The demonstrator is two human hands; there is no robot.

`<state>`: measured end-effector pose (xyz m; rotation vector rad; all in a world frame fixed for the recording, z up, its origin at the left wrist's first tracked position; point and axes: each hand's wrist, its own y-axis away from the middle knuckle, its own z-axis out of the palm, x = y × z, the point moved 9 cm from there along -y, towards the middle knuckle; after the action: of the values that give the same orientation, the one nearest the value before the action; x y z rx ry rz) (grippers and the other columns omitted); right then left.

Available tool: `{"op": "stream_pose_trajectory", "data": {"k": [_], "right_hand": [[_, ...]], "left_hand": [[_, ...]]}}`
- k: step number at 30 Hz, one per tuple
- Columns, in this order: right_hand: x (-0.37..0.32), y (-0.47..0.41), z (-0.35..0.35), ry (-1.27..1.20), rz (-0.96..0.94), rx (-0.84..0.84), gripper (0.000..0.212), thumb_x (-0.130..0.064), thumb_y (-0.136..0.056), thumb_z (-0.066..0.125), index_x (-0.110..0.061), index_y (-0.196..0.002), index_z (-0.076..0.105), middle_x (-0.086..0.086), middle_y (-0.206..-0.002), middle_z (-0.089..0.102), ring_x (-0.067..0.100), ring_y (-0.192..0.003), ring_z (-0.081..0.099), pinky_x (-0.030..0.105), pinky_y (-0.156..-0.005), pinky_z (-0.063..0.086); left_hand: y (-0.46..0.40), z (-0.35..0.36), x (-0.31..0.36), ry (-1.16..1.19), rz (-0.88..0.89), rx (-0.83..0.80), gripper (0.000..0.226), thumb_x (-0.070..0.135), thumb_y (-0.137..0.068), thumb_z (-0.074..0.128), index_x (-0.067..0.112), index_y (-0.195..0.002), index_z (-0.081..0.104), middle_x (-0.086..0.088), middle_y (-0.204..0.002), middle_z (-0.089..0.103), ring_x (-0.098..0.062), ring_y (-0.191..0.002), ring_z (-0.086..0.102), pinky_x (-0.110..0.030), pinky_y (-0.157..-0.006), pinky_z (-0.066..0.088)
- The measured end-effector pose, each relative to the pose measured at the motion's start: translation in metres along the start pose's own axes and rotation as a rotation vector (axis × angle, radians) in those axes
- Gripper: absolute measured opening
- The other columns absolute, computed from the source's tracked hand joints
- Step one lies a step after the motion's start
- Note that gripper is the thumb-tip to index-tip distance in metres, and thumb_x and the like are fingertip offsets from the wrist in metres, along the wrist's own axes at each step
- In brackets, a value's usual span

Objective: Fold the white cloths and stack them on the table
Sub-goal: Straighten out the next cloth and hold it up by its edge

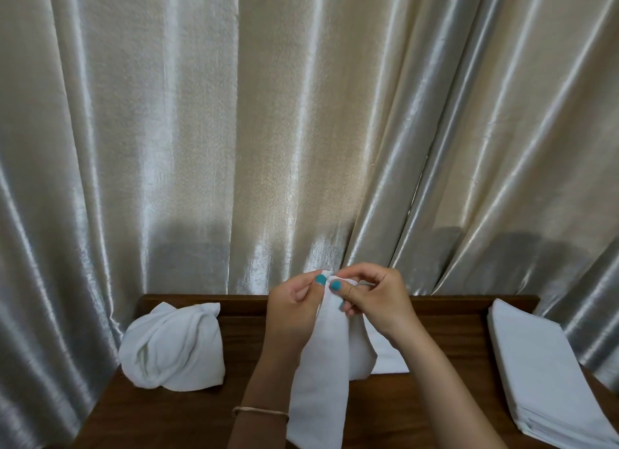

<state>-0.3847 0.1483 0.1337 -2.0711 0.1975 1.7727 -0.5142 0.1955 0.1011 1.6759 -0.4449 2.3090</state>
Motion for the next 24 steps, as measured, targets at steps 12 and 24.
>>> {"op": "stream_pose_trajectory", "data": {"k": [12, 24], "right_hand": [[0.0, 0.002, -0.009, -0.006, 0.001, 0.091, 0.011, -0.005, -0.076, 0.077, -0.007, -0.083, 0.069, 0.009, -0.064, 0.065, 0.012, -0.046, 0.06, 0.024, -0.047, 0.053], [-0.003, 0.006, -0.015, -0.002, 0.033, 0.149, 0.022, -0.007, -0.078, 0.076, -0.017, -0.096, 0.069, 0.012, -0.072, 0.062, 0.012, -0.048, 0.063, 0.025, -0.049, 0.056]], "left_hand": [[-0.003, 0.007, -0.004, 0.016, -0.016, -0.033, 0.015, 0.011, -0.09, 0.062, 0.012, -0.103, 0.07, -0.009, -0.088, 0.076, -0.018, -0.076, 0.073, -0.025, -0.063, 0.057], [-0.007, 0.016, 0.005, -0.112, 0.01, -0.092, 0.024, 0.022, -0.086, 0.07, 0.012, -0.108, 0.07, -0.006, -0.094, 0.077, -0.017, -0.087, 0.073, -0.028, -0.076, 0.057]]}}
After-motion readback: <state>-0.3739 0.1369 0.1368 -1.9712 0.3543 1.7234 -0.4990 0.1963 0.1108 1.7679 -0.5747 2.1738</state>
